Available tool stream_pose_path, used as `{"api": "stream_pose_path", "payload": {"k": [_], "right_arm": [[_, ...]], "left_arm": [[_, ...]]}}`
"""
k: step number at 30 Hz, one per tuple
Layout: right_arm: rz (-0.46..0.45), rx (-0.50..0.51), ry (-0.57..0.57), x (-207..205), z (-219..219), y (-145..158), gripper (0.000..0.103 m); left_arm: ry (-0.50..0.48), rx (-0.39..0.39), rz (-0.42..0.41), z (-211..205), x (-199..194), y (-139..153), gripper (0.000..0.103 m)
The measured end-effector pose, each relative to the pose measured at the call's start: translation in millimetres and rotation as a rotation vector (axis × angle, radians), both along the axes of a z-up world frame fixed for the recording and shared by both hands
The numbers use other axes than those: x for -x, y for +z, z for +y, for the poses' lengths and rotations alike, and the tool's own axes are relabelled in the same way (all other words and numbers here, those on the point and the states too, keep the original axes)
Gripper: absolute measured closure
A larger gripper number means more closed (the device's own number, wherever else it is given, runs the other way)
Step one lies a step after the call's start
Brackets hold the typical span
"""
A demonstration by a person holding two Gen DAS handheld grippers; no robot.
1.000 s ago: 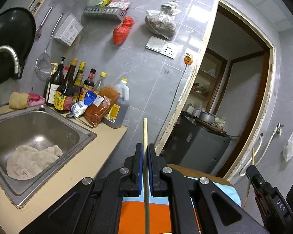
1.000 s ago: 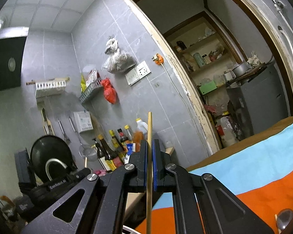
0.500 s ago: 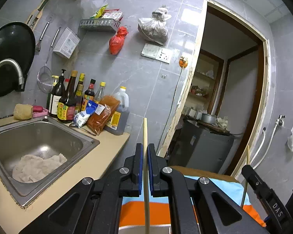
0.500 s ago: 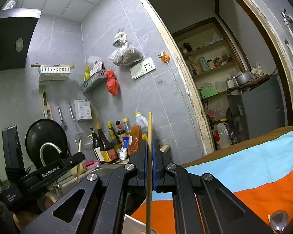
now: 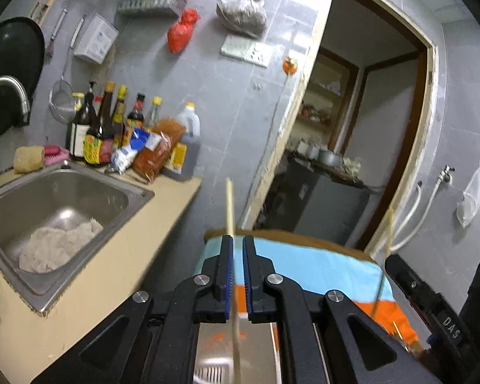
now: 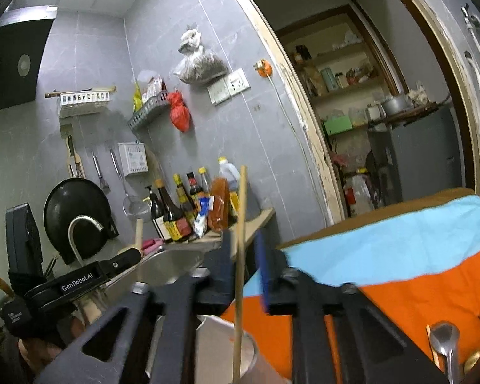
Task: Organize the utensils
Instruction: 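Open both tools to drop the chopsticks into the white basket, then grasp another wooden chopstick with the left tool while the right tool grasps the metal tongs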
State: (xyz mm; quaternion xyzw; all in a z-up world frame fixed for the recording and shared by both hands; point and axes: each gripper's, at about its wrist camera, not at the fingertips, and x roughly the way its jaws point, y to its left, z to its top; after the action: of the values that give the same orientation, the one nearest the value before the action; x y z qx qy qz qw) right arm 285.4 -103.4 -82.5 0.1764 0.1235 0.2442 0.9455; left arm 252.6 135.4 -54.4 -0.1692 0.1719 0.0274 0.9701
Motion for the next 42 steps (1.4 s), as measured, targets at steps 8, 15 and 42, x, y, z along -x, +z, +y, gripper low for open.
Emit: {"api": "stream_pose_path", "payload": {"k": [8,15,42], "right_arm": [[0.034,0.007,0.002,18.3,-19.9,11.3,0.072],[0.027,0.018,-0.075,39.9,-58.4,33.6,0.041],[0.110,0.220,-0.316,91.1,-260.1,43.5,0.005]], "left_arm": [[-0.038,0.005,0.063,-13.1,13.8,7.7,0.066],[-0.030,0.006,0.019,-41.3,31.7,32.9,0.027],[-0.157,-0.197,0.043,-249.2,52.1,24.9,0.002]]}}
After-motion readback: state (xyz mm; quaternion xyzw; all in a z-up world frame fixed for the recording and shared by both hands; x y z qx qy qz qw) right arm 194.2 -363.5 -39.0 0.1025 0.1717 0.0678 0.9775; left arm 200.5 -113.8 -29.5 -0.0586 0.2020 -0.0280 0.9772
